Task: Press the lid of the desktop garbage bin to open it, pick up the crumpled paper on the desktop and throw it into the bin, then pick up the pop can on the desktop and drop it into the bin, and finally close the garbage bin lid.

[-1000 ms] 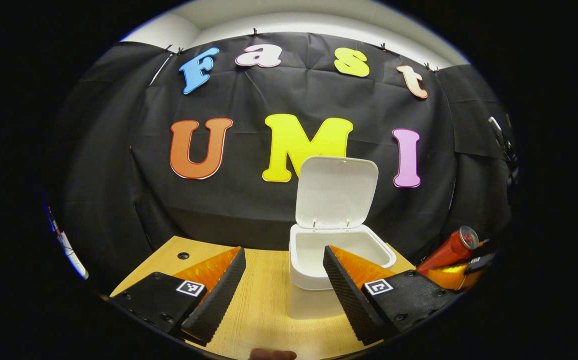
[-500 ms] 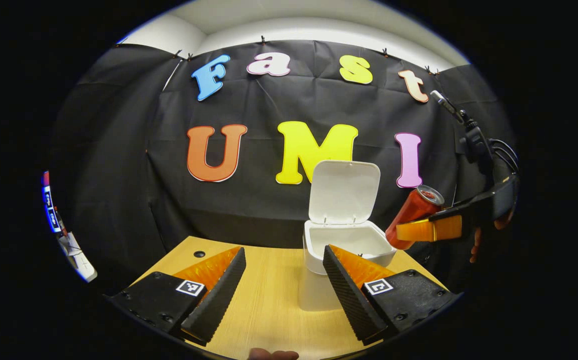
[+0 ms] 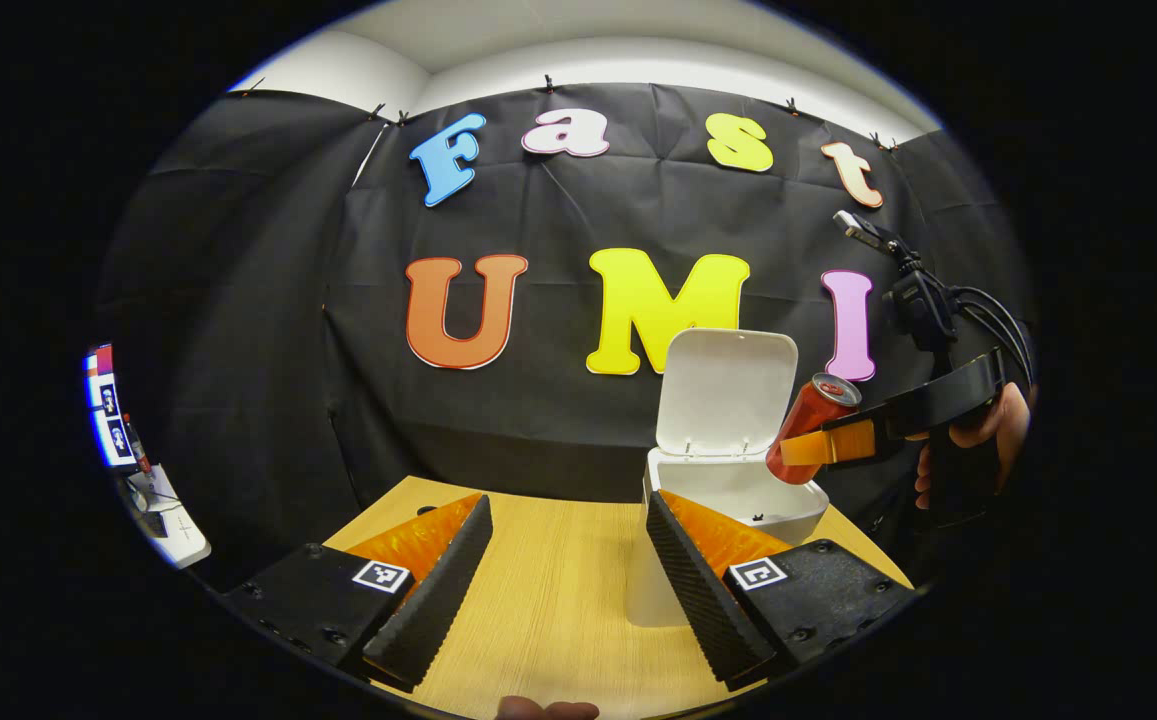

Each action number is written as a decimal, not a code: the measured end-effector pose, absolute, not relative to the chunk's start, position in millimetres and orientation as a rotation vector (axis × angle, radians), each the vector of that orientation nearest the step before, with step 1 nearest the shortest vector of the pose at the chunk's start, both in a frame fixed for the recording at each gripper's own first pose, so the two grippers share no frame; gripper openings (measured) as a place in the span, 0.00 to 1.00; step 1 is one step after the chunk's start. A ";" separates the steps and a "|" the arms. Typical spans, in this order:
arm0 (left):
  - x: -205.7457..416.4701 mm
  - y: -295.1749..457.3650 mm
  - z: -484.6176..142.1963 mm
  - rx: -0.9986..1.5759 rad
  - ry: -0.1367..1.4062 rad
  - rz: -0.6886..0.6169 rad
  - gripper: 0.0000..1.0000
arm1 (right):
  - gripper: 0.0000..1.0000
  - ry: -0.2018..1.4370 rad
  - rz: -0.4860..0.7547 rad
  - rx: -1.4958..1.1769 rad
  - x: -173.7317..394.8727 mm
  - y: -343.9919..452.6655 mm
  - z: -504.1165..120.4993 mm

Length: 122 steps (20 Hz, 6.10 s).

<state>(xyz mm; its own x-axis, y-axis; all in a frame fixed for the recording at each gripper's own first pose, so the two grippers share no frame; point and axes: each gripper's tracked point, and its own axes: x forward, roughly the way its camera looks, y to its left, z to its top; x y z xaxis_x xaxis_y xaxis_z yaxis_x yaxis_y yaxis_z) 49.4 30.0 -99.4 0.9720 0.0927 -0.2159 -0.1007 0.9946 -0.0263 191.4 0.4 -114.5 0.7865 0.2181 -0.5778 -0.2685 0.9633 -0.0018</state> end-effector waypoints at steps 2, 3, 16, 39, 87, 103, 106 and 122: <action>51.6 28.8 -99.5 -0.034 0.219 0.099 1.00 | 0.82 0.629 0.254 -0.076 201.1 1.1 -121.5; 54.2 28.0 -100.0 -0.035 0.223 0.099 1.00 | 0.82 0.636 0.250 -0.071 203.8 0.4 -124.9; 56.0 34.1 -107.4 -0.032 0.255 0.144 1.00 | 0.82 0.690 0.229 -0.074 223.7 -2.5 -147.5; 55.6 16.2 -99.1 -0.053 0.227 0.060 1.00 | 0.87 0.529 0.110 -0.037 214.5 -33.5 -83.9; 66.6 42.6 -83.3 -0.049 0.186 0.083 1.00 | 0.92 0.384 0.063 0.070 284.5 27.5 -7.6; 25.0 44.6 -68.3 -0.023 0.151 0.056 1.00 | 0.93 0.531 0.048 0.071 202.8 19.9 -81.0; 22.9 44.1 -68.8 -0.025 0.153 0.059 0.99 | 0.93 0.558 0.046 0.067 198.8 18.8 -97.7; 29.2 45.9 -58.8 -0.026 0.136 0.089 0.99 | 0.93 0.663 0.074 0.022 202.3 18.9 -154.7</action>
<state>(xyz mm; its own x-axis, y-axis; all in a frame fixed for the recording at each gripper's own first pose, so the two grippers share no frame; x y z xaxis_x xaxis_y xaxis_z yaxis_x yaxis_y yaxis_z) 29.2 45.9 -58.8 0.9868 0.0870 -0.1367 -0.0905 0.9957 -0.0196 202.3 18.9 -154.7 0.7857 0.0756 -0.6140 -0.0613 0.9971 0.0444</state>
